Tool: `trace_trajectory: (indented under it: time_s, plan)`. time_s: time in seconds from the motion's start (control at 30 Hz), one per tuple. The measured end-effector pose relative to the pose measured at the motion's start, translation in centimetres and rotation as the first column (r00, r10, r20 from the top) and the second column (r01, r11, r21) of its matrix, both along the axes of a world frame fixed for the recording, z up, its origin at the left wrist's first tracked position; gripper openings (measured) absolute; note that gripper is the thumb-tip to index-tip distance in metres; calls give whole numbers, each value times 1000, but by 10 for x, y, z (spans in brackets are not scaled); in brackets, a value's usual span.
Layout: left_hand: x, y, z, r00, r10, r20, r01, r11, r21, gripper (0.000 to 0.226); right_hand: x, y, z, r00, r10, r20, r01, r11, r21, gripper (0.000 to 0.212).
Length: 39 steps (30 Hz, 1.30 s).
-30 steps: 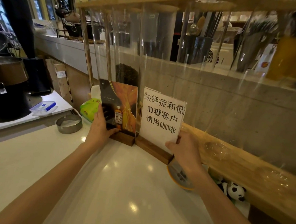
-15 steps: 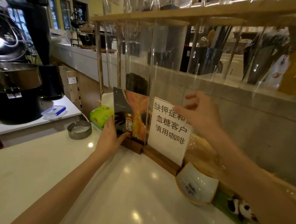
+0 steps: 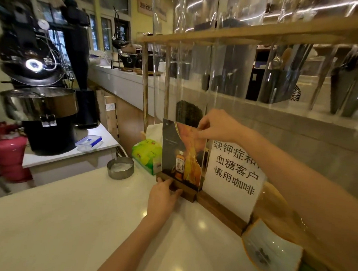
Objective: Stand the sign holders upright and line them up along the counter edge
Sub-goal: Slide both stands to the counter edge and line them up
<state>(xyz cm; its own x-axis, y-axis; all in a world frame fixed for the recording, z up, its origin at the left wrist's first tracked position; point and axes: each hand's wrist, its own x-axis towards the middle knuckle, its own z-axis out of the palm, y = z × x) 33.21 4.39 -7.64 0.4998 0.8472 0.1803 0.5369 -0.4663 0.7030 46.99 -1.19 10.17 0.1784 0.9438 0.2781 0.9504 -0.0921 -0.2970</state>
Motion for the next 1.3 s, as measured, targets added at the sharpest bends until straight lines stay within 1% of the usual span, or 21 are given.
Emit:
trace_trajectory:
  time_s: [0.07,0.2,0.37,0.6,0.8,1.1,1.3]
  plan:
    - [0,0,1,1000,-4,-19,4,1000,7,34,-1,1,-1,999,-7,-45,7,1000,13,24]
    - [1,2,1,1000,3,-24,-2,1000,9,31,0,1,-2,995,-18,-103,21,999,24,21]
    - [4,4,1,999,-17,-34,17,1000,-8,35,-1,1,-5,996,-39,-83,42,998,40,22]
    - [12,8,1,996,-68,-60,66,997,-25,48,1,0,-6,991,-79,-107,84,996,44,20]
    - [14,9,2,993,-107,-45,105,994,-36,54,0,0,-6,979,-102,-177,110,993,33,14]
    - [14,12,6,988,-141,-58,139,990,-34,55,1,2,-5,970,-133,-202,144,989,41,16]
    - [16,13,6,985,-162,-60,158,986,-59,53,1,2,-5,966,-150,-211,164,985,47,15]
